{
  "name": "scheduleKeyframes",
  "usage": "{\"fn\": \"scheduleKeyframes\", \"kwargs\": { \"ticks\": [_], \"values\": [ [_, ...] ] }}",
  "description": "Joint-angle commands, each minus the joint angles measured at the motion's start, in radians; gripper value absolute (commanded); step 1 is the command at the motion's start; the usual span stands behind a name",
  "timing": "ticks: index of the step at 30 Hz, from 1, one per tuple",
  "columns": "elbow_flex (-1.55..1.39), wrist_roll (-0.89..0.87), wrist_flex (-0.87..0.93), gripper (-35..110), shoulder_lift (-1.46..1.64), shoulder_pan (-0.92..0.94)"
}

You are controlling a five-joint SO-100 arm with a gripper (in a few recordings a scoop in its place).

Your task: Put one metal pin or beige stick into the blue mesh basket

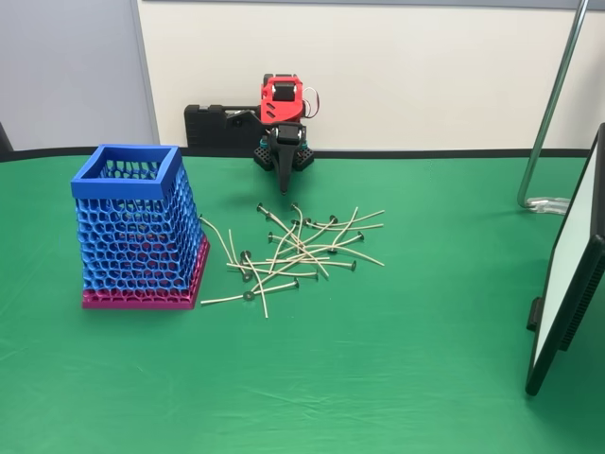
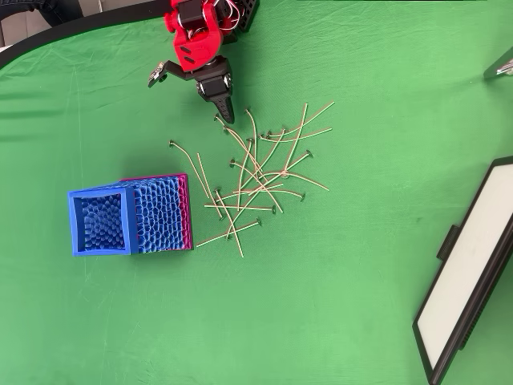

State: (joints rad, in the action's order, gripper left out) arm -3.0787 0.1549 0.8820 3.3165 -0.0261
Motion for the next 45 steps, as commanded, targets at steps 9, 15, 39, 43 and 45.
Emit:
{"fn": "scheduleKeyframes", "kwargs": {
  "ticks": [9, 15, 39, 43, 45],
  "values": [
    [-0.003, -0.021, -0.009, 1, 0.008, 0.006],
    [-0.003, -0.021, -0.009, 1, 0.008, 0.006],
    [0.005, -0.015, -0.043, 1, -0.032, 0.020],
    [0.025, -0.009, -0.107, 1, -0.123, 0.035],
    [0.054, -0.012, -0.110, 1, -0.160, 0.040]
  ]
}}
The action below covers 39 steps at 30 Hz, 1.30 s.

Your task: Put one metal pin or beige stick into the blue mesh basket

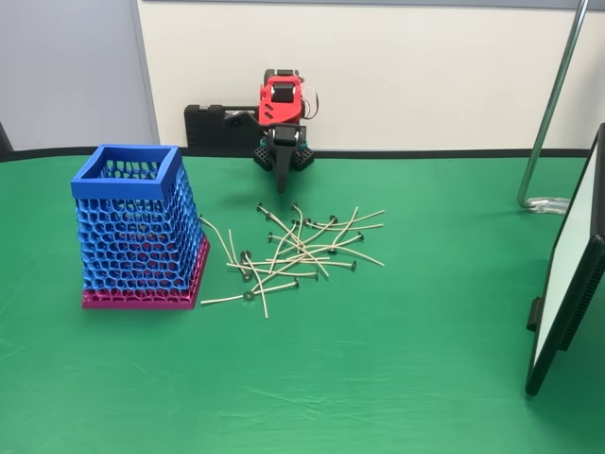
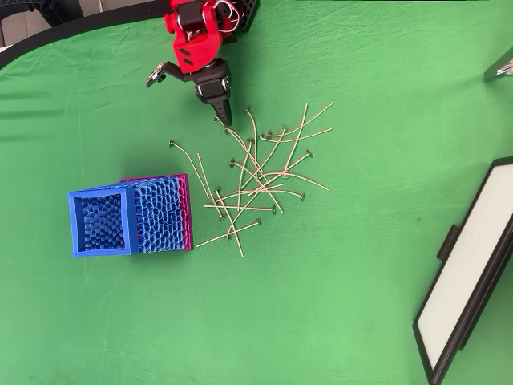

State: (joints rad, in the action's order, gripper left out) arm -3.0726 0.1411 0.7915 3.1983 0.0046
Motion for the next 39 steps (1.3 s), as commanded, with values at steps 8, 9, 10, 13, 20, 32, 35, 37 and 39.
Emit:
{"fn": "scheduleKeyframes", "kwargs": {
  "ticks": [8, 9, 10, 13, 20, 32, 35, 37, 39],
  "values": [
    [0.176, -0.011, 0.009, 1, -0.178, 0.040],
    [0.199, -0.014, 0.015, 1, -0.192, 0.041],
    [0.224, -0.020, 0.028, 1, -0.204, 0.041],
    [0.291, -0.028, 0.064, 1, -0.236, 0.028],
    [0.471, -0.021, 0.206, 1, -0.342, 0.002],
    [0.706, 0.094, 0.405, 1, -0.614, -0.092],
    [0.715, 0.124, 0.405, 1, -0.683, -0.100],
    [0.726, 0.146, 0.405, 1, -0.726, -0.100],
    [0.742, 0.181, 0.405, 1, -0.765, -0.100]
  ]
}}
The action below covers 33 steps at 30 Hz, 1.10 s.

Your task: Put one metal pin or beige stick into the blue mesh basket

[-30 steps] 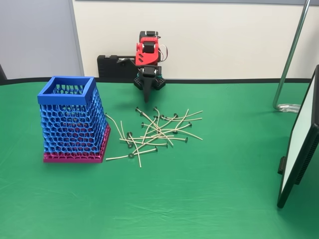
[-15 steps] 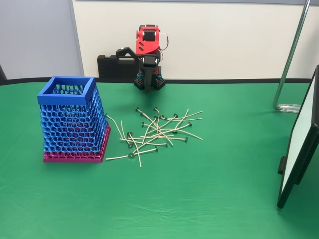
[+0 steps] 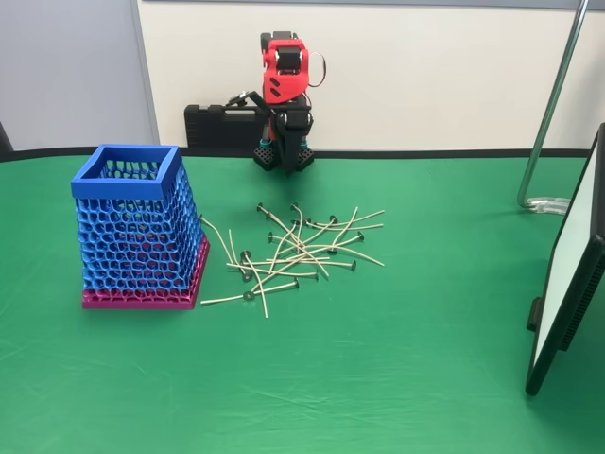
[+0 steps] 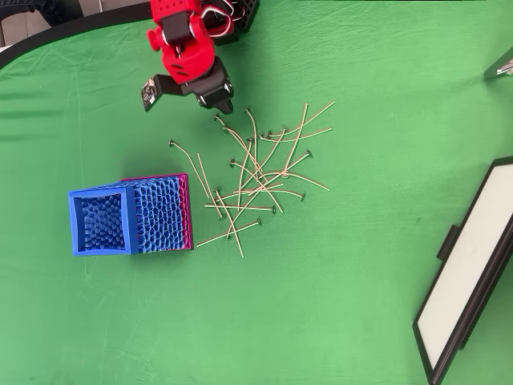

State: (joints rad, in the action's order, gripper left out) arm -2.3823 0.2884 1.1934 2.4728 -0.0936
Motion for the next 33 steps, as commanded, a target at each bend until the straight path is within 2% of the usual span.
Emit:
{"fn": "scheduleKeyframes", "kwargs": {
  "ticks": [1, 10, 18, 27, 33],
  "values": [
    [0.061, 0.054, 0.003, 1, -0.055, -0.005],
    [0.115, 0.204, 0.023, 1, -0.173, -0.028],
    [0.183, 0.258, 0.107, 1, -0.262, -0.052],
    [0.176, 0.325, 0.115, 1, -0.313, -0.046],
    [0.178, 0.379, 0.117, 8, -0.339, -0.025]
  ]
}}
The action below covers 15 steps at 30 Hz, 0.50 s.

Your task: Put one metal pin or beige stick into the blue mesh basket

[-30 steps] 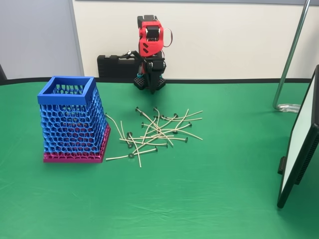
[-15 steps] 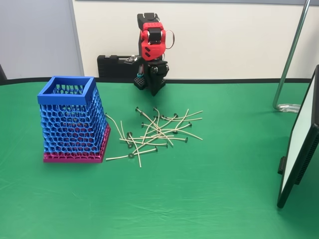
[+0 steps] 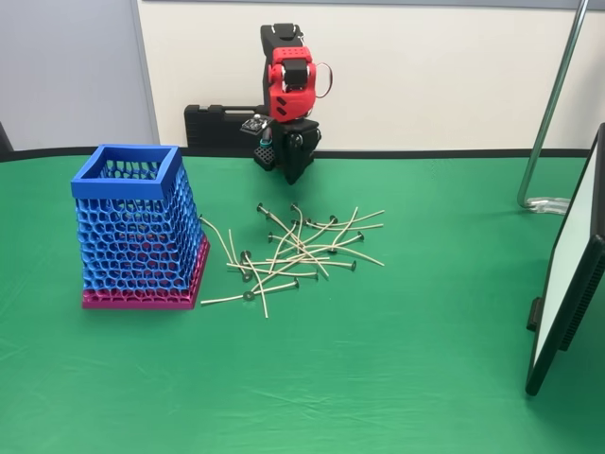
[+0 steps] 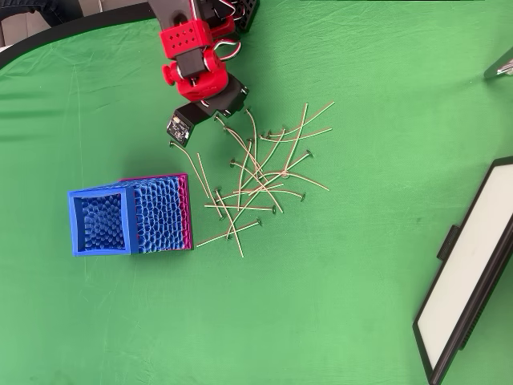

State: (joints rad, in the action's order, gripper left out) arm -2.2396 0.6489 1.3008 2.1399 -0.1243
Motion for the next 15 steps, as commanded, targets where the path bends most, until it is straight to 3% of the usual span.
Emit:
{"fn": "scheduleKeyframes", "kwargs": {
  "ticks": [1, 15],
  "values": [
    [0.035, 0.023, 0.009, 9, -0.009, 0.008],
    [0.011, 0.126, -0.008, 20, -0.054, 0.011]
  ]
}}
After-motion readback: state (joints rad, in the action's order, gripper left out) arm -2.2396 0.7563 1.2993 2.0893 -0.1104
